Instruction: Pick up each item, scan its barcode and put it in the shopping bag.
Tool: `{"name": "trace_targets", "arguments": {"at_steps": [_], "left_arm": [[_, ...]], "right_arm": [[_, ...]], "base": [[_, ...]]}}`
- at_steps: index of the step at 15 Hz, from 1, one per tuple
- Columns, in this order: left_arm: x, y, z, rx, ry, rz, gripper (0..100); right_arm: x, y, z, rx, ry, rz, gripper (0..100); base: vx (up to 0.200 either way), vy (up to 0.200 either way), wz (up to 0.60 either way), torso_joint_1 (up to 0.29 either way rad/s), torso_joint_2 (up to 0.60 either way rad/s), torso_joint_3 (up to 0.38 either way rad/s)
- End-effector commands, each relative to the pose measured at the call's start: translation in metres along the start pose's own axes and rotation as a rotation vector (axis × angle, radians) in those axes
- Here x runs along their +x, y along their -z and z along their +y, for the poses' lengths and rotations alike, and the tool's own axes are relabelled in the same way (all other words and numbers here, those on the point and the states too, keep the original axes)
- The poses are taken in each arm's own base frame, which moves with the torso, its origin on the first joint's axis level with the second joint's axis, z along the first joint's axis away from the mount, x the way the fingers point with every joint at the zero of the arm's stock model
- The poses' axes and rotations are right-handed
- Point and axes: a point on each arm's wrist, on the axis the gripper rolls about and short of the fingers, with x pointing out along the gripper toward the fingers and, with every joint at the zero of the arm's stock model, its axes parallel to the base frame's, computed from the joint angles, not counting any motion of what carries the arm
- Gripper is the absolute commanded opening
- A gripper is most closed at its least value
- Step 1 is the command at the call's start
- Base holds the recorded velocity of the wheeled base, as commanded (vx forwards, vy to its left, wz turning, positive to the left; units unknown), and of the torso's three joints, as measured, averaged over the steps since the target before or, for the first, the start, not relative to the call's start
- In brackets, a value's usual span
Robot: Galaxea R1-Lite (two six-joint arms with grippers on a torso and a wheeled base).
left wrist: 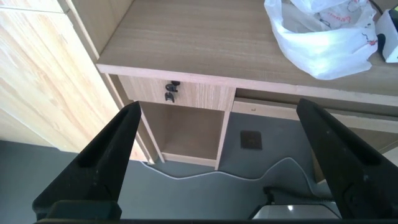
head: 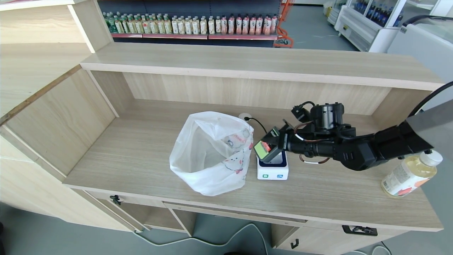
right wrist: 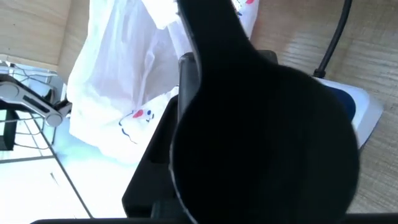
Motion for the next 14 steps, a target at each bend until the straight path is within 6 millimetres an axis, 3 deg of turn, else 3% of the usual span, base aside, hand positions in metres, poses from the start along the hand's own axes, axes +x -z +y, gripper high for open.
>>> {"name": "trace_targets", "arguments": {"at_steps": [1, 6, 11, 13, 14], "left_arm": [[0.0, 0.0, 0.0, 0.0, 0.0, 0.0, 100], [0.0, 0.0, 0.0, 0.0, 0.0, 0.0, 100], [0.0, 0.0, 0.0, 0.0, 0.0, -0.002, 100], [0.0, 0.0, 0.0, 0.0, 0.0, 0.0, 100], [0.0, 0.0, 0.0, 0.0, 0.0, 0.0, 100]], "right_arm": [[0.008, 0.006, -0.001, -0.002, 0.0, 0.023, 0], [0.002, -0.003, 0.004, -0.036, -0.003, -0.009, 0], [-0.029, -0.025, 0.022, -0.073, 0.0, -0.088, 0], [-0.043, -0.04, 0.028, -0.149, 0.122, -0.193, 0], [-0.059, -0.048, 0.029, -0.177, 0.204, -0.245, 0]], "base": [[0.0, 0.0, 0.0, 0.0, 0.0, 0.0], [0.0, 0.0, 0.0, 0.0, 0.0, 0.0], [0.0, 0.0, 0.0, 0.0, 0.0, 0.0], [0.0, 0.0, 0.0, 0.0, 0.0, 0.0], [0.0, 0.0, 0.0, 0.0, 0.0, 0.0]]}}
